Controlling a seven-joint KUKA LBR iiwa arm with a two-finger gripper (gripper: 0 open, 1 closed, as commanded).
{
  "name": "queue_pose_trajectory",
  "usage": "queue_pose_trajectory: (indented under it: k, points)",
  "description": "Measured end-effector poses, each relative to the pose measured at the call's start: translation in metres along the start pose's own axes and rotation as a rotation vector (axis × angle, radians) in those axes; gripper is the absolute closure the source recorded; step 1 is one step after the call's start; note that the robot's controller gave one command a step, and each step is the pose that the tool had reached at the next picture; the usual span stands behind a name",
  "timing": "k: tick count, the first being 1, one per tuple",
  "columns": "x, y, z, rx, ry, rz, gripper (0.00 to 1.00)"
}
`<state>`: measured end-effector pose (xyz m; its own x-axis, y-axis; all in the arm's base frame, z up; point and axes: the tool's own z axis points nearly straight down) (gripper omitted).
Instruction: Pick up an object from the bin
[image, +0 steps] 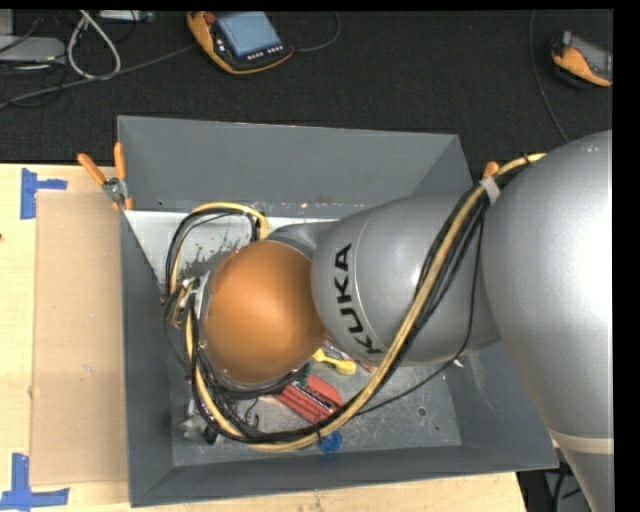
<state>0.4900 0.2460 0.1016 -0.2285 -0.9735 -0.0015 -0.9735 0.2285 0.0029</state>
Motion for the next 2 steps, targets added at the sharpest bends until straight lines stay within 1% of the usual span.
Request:
queue_pose_trajectory:
  k: [1, 2]
  points:
    - [0.0, 0.001, -0.046, -0.002, 0.0, 0.001, 1.0]
    - [-0.001, 0.001, -0.082, -0.002, -0.002, 0.004, 1.0]
